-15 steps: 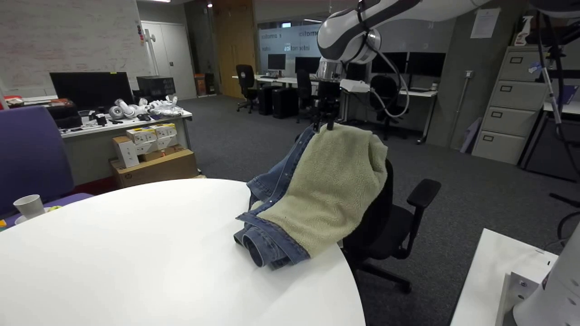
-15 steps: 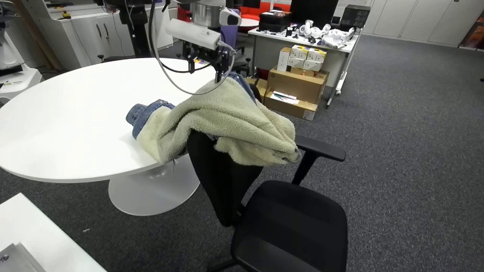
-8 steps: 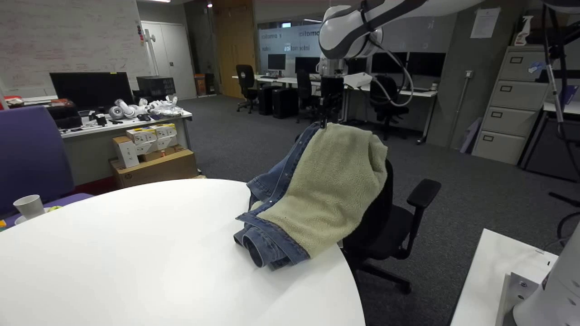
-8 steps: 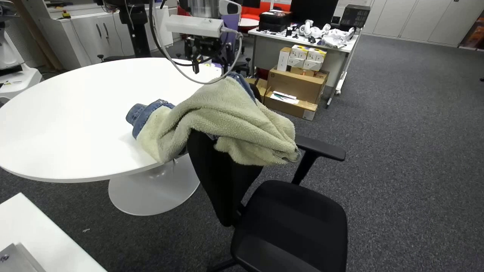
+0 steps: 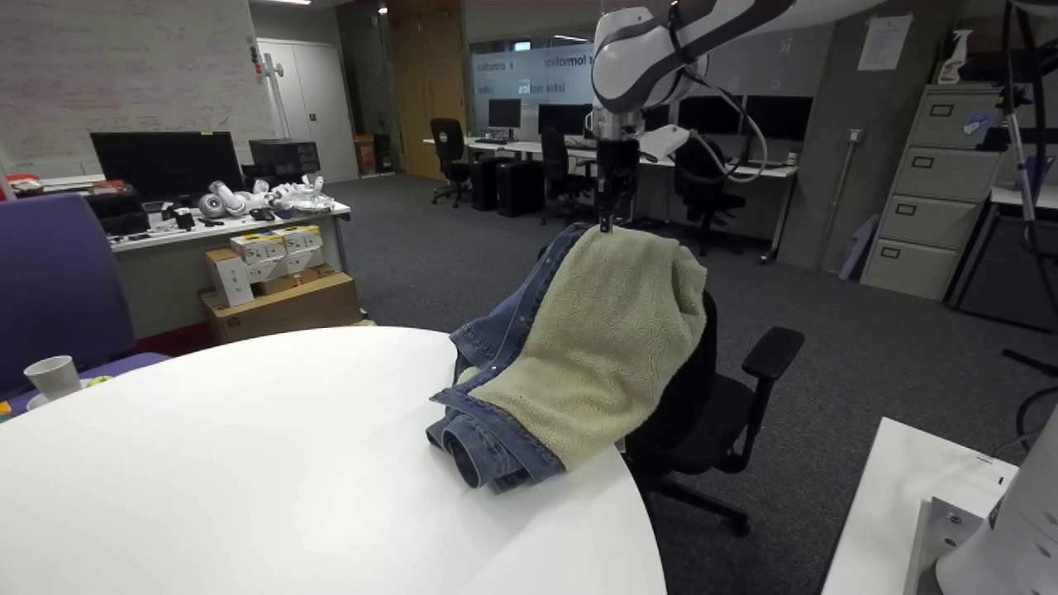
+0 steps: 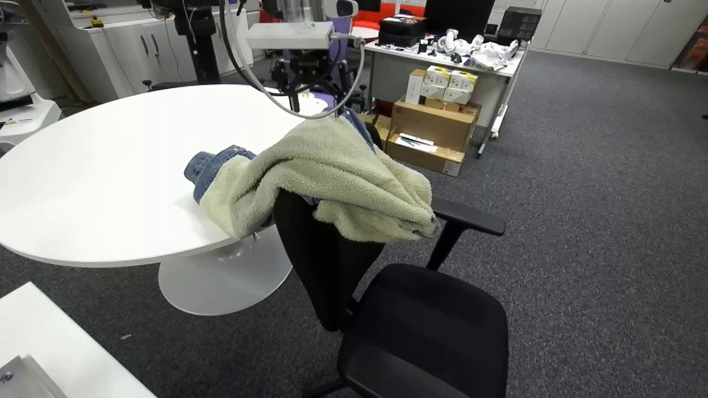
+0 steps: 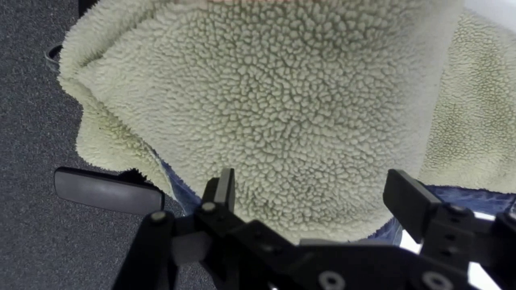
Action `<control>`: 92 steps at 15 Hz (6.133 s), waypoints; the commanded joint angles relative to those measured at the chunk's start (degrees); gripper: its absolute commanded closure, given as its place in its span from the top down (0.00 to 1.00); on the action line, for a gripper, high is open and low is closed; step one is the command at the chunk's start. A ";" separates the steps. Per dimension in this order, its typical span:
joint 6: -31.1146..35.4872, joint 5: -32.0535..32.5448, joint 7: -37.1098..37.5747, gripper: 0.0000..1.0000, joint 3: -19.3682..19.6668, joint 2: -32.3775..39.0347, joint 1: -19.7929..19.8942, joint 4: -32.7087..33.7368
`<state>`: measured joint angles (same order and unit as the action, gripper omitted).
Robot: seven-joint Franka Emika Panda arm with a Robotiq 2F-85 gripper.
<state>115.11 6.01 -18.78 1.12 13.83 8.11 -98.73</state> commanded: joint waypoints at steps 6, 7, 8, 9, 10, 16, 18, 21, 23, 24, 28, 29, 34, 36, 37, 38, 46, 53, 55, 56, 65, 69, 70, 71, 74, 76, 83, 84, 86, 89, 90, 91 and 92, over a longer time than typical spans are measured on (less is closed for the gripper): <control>5.49 4.77 0.95 1.00 1.62 -1.33 -0.97 -9.10; 5.87 4.65 0.85 1.00 1.57 -1.34 -0.97 -9.68; 6.19 4.65 0.86 1.00 1.56 -1.30 -1.03 -10.07; 6.39 4.65 0.83 1.00 1.54 -1.33 -1.10 -10.49; 6.47 4.59 0.77 1.00 1.53 -1.27 -1.12 -10.77; 6.63 2.52 -0.35 1.00 1.07 -2.83 -0.84 -12.17; 6.02 -0.73 -1.87 1.00 0.76 -4.13 -0.13 -11.97; 5.20 -6.00 -3.47 1.00 0.92 -5.18 0.74 -11.44; 4.77 -9.22 -4.72 1.00 1.11 -5.35 1.28 -11.28; 4.70 -10.32 -5.24 1.00 1.22 -5.39 1.46 -11.39; 4.69 -11.64 -5.94 1.00 1.81 -4.89 1.53 -11.99; 4.79 -11.69 -5.92 1.00 1.89 -4.78 1.52 -12.15; 4.90 -11.09 -5.68 1.00 1.91 -4.18 1.29 -12.73; 5.99 -8.49 -3.69 1.00 2.16 -3.81 0.61 -13.41; 6.62 -6.91 -2.82 1.00 2.26 -3.60 0.26 -13.82; 6.70 -5.96 -2.61 1.00 2.22 -3.41 0.06 -14.16; 8.29 -0.57 0.46 1.00 2.17 -3.06 -1.10 -16.15; 9.99 7.22 5.64 0.54 2.25 -4.92 -3.36 -17.19; 9.93 9.47 7.24 0.40 2.41 -5.19 -3.86 -17.19; 9.88 10.10 7.74 0.35 2.52 -5.30 -3.95 -17.23; 10.34 10.85 9.03 0.03 3.60 -5.32 -3.02 -18.03; 10.40 10.25 9.57 0.52 4.09 -5.47 -2.44 -18.25; 10.35 10.15 9.37 0.59 4.27 -5.51 -2.28 -18.20; 10.33 10.05 9.36 0.69 4.43 -5.67 -2.12 -18.16; 10.60 10.64 9.61 0.91 5.23 -6.40 -1.83 -18.05; 10.90 11.90 10.10 1.00 5.94 -7.26 -1.91 -18.19; 13.52 19.66 13.53 1.00 6.55 -11.07 -2.48 -20.44; 13.62 20.03 13.78 1.00 6.54 -10.68 -2.30 -20.52; 14.19 20.25 13.93 1.00 6.72 -9.98 -1.99 -21.15; 14.96 18.77 13.45 1.00 6.82 -8.66 -1.79 -22.15; 15.43 17.94 12.87 1.00 6.73 -8.17 -1.77 -22.69; 16.00 17.03 12.59 1.00 6.65 -7.58 -1.75 -23.26; 16.86 15.95 12.07 1.00 6.52 -6.85 -1.73 -23.96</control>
<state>128.17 22.65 -5.48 6.85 5.70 4.70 -119.86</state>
